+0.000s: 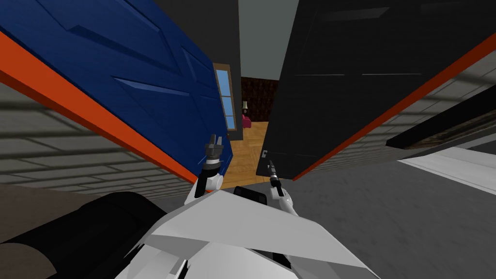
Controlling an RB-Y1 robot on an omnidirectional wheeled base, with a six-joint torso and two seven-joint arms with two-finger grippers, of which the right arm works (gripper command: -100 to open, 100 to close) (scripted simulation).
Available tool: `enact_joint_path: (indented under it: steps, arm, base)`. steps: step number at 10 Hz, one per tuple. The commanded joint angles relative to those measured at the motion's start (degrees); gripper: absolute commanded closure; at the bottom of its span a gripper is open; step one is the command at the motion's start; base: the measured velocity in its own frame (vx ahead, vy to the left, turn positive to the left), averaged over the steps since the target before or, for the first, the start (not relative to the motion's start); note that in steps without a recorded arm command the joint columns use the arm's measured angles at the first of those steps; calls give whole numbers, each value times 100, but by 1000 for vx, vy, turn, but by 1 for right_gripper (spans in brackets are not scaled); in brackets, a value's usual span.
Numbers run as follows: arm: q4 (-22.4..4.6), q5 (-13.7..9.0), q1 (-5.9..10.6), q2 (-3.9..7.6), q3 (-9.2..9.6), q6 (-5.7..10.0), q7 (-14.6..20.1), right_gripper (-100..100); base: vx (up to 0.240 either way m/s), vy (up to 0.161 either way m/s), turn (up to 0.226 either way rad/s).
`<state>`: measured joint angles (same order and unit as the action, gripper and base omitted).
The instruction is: Push the door open
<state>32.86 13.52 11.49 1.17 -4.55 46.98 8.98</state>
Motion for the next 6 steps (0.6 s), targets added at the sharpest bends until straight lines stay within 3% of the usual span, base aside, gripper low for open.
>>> enact_joint_path:
  steps: [1,6]
  arm:
    - [-8,-12,-5,87,-19,24,-20,-100]
    - [-27,-43,-18,126,-64,81,-69,-100]
  base:
    - [96,19,31]
    - [194,33,23]
